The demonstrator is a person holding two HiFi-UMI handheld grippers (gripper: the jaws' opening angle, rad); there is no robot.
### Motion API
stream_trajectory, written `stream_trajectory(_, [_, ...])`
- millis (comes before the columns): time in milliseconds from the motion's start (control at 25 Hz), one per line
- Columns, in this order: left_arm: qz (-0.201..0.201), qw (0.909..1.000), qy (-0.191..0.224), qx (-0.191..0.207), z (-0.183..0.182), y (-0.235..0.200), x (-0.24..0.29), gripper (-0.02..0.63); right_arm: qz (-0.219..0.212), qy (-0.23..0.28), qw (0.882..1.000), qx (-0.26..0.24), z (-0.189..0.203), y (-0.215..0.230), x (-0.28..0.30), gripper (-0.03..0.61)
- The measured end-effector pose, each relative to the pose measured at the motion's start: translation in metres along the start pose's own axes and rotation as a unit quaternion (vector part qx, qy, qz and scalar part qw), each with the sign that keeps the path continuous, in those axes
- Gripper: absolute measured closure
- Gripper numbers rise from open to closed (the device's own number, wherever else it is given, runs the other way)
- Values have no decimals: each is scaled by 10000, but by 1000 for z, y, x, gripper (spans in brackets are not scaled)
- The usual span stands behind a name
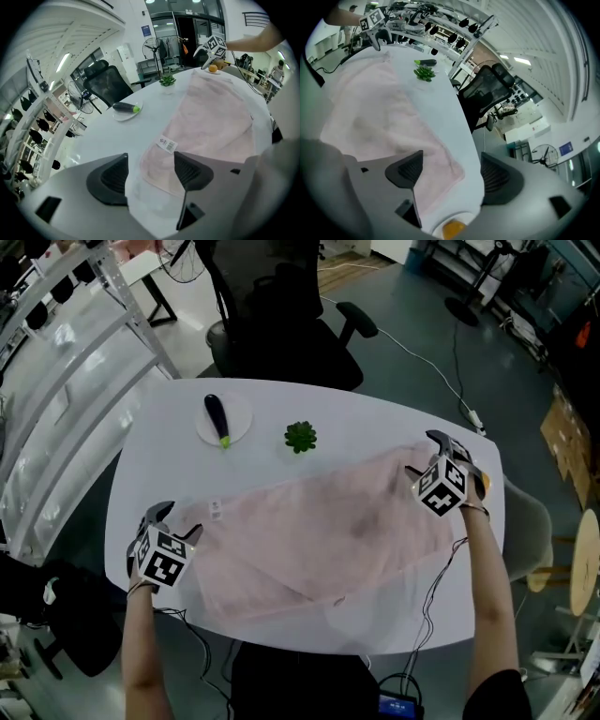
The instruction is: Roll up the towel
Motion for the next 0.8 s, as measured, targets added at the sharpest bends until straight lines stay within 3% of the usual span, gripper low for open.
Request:
stream_trajectory(320, [81,9994,310,-150,14,49,-37,278,10,608,9981,100,28,-49,-64,179])
stream_trajectory(560, [154,9949,823,-555,22,85,-63,272,-37,1014,9945,244,48,-87,-96,175])
stream_trajectory(800, [242,9940,991,-394,40,110,-81,270,-229,1479,9860,738,62,-132,-128,175])
Point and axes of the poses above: the fingertips, and each gripper's own axes: x forward along the fingers, y to its right, z out of its underside, the point moved 5 cm from there along -x, backward along the fingers, and after that the axes turned 13 degrees about -y, right-handed, at the moved point
